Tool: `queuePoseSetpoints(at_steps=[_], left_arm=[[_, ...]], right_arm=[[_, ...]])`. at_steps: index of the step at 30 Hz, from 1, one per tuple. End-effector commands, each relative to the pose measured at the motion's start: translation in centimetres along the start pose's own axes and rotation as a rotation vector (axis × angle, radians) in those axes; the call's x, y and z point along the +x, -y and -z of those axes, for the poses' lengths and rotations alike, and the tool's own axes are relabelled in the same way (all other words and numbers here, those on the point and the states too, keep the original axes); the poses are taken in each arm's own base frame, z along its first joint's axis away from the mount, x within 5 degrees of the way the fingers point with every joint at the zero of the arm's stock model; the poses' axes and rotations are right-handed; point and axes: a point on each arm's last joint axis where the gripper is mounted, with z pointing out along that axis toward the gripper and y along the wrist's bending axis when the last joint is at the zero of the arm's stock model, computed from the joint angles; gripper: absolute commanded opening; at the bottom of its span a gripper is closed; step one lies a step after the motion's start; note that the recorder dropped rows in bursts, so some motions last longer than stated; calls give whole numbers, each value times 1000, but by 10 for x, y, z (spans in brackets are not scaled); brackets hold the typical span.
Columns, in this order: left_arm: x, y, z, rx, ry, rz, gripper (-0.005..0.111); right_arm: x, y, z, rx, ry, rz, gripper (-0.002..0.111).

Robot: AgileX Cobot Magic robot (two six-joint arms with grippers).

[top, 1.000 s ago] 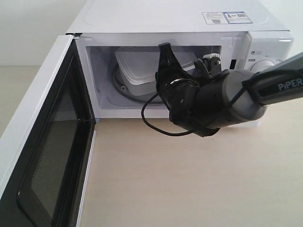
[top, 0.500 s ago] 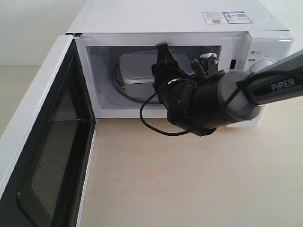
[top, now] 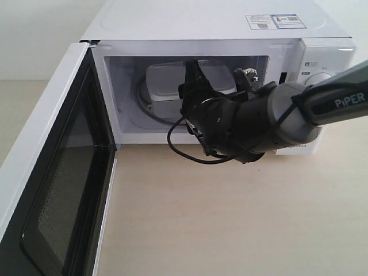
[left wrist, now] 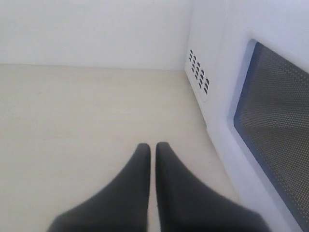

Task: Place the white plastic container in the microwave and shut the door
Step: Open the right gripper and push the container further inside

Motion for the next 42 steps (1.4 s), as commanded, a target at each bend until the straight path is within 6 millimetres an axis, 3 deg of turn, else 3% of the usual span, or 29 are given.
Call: queuePoseSetpoints(at_steps=[1, 5, 12, 17, 21, 25, 30, 31, 35, 39, 42], left_arm=[[1, 0, 0, -3, -3, 0, 4], [1, 0, 0, -3, -3, 0, 4], [1, 0, 0, -3, -3, 0, 4], [1, 0, 0, -3, -3, 0, 4], [1, 0, 0, -3, -3, 0, 4], [1, 0, 0, -3, -3, 0, 4], [1, 0, 0, -3, -3, 0, 4], [1, 0, 0, -3, -3, 0, 4], [1, 0, 0, -3, -3, 0, 4], [1, 0, 0, -3, -3, 0, 4], [1, 0, 0, -3, -3, 0, 4]], right_arm=[[2, -4, 4, 26, -47, 30, 48], [5, -5, 7, 36, -87, 120, 43], [6, -18, 18, 29, -134, 203, 13], [12, -15, 25, 83, -231, 306, 0], [14, -1, 30, 130, -298, 433, 0], [5, 18, 53, 142, -365, 737, 0], [-9, 0, 101, -12, -420, 1145, 0], [-12, -6, 106, -39, -400, 1156, 0], [-18, -19, 101, -134, -233, 1181, 0], [-11, 5, 84, -69, -296, 1248, 0], [-11, 10, 74, -70, -242, 1219, 0]])
